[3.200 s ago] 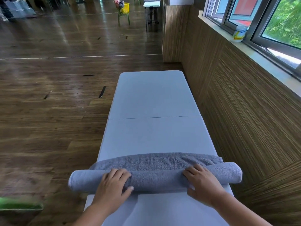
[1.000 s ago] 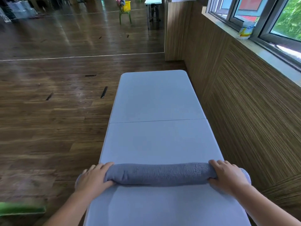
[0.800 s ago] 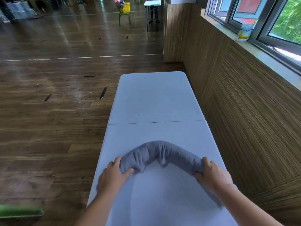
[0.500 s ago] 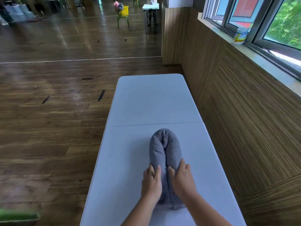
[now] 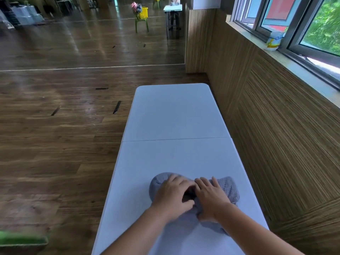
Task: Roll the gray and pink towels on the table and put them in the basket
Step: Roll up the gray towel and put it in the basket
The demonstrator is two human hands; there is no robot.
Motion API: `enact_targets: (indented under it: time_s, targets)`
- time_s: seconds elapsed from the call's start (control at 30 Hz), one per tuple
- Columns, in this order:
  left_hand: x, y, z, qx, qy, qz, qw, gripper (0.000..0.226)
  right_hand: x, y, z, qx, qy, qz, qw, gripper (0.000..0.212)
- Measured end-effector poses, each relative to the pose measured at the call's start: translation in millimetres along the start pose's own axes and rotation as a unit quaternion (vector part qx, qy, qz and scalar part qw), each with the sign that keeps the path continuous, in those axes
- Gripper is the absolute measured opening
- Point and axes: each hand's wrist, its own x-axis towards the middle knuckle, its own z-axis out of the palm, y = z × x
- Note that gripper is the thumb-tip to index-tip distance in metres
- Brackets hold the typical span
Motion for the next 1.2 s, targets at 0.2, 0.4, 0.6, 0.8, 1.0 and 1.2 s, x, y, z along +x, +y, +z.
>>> enact_targets:
  time_s: [0.2, 0.4, 0.6, 0.8, 1.0, 1.2]
  targets:
    - [-8.8, -25.5, -4.7, 0.189, -0.196, -0.043, 0.961, 0.132, -17.3, 11.6, 3.1, 0.014, 0.001, -0.025, 1.000, 0.119]
    - [-39.7, -36.6, -8.9, 0.198, -0.196, -0.107, 0.955, 0.131, -34.7, 29.7, 0.8, 0.053, -0.049, 0.045, 0.996, 0.129]
    - [-64.0, -17.6, -11.0, 0.166, -0.133, -0.147, 0.966, 0.113, -28.8, 13.4, -16.6, 0.009, -0.037, 0.016, 0.999, 0.109]
    - [-122.5, -21.7, -66.0, 0.153, -0.015, -0.220, 0.963, 0.110, -7.3, -33.1, -81.4, -0.016, 0.048, -0.070, 0.996, 0.099]
    - [-215.4, -42.5, -114.1, 0.160, 0.050, -0.292, 0.942, 0.109, 6.2, -125.6, -120.2, -0.026, 0.088, -0.156, 0.983, 0.098]
    - [-334.2, -83.1, -142.8, 0.159, 0.097, -0.347, 0.919, 0.104, 17.3, -254.4, -132.1, -0.029, 0.086, -0.221, 0.971, 0.093]
